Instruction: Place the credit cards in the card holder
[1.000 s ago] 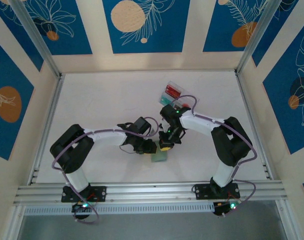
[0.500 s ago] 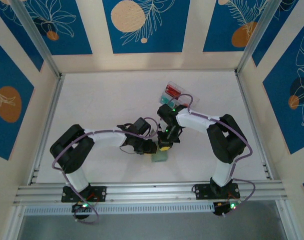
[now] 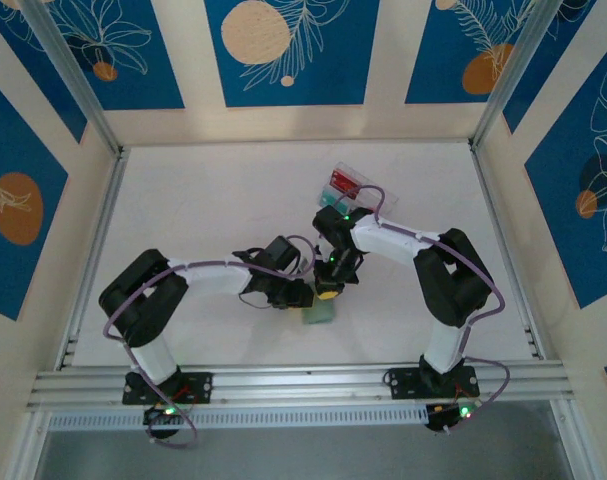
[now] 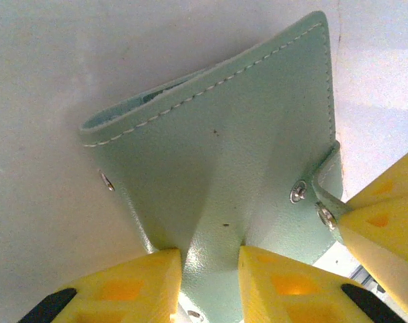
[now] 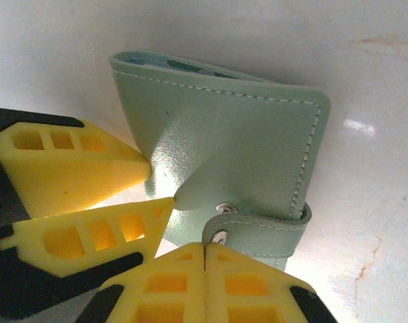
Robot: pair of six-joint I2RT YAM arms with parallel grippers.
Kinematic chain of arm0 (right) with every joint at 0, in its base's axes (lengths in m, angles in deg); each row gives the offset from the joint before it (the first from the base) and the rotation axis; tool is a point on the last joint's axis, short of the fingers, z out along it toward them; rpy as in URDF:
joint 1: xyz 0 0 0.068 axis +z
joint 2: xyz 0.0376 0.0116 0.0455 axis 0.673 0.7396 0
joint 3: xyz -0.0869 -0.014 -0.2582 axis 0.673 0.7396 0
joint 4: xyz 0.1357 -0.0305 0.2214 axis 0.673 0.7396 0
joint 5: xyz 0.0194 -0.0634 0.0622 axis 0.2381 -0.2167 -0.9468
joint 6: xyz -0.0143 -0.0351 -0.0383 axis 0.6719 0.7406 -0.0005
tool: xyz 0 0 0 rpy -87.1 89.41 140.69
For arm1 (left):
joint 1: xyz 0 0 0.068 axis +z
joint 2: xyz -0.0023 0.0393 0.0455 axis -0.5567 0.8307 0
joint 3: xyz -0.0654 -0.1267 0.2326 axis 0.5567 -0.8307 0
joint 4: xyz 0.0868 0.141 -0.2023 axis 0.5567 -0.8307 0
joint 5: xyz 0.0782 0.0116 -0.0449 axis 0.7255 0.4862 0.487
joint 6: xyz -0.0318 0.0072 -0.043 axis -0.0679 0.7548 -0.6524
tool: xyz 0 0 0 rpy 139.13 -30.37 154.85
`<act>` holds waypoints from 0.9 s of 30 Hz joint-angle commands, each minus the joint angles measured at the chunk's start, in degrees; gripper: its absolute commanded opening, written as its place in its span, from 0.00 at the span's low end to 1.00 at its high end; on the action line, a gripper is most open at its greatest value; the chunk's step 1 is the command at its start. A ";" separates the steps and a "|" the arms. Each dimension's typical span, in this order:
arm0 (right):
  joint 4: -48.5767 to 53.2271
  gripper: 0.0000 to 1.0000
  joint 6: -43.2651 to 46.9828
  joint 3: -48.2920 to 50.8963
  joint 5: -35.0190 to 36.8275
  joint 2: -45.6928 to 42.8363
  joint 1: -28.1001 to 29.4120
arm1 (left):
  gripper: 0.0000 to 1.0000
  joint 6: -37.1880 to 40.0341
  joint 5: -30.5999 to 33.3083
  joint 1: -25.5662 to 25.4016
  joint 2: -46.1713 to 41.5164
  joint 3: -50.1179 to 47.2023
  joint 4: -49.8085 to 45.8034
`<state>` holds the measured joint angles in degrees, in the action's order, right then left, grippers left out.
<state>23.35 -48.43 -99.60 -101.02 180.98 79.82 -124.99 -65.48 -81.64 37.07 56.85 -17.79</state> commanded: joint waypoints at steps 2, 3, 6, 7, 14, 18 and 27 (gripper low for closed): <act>0.84 0.01 -0.21 -1.08 -1.11 -0.39 0.39 | 0.29 -0.51 -0.78 -1.06 0.24 -1.36 1.45; 0.84 0.00 -0.27 -0.96 -0.73 -0.27 0.35 | 0.29 -0.52 -0.80 -1.03 0.33 -1.39 1.53; 1.29 0.00 -0.63 -0.57 2.06 -0.06 -0.20 | 0.29 -0.60 -0.80 -1.04 0.37 -1.55 1.69; 1.45 0.00 -0.65 -0.59 2.54 -0.03 -0.39 | 0.29 -0.57 -0.68 -1.04 0.31 -1.63 1.61; 1.31 0.00 -0.85 -1.06 2.53 0.67 -0.26 | 0.29 -0.79 -0.66 -1.05 0.34 -1.91 2.00; 0.92 0.00 -0.91 -1.33 1.92 1.23 -0.08 | 0.29 -0.87 -0.80 -1.06 0.41 -1.91 2.10; 0.90 0.00 -0.91 -1.82 2.12 3.23 0.14 | 0.29 -1.03 -0.84 -1.06 0.37 -2.05 2.41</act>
<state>23.28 -48.49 -99.84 -98.88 182.95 79.49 -125.45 -65.74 -81.73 36.92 56.12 -16.04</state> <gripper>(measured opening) 0.050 0.287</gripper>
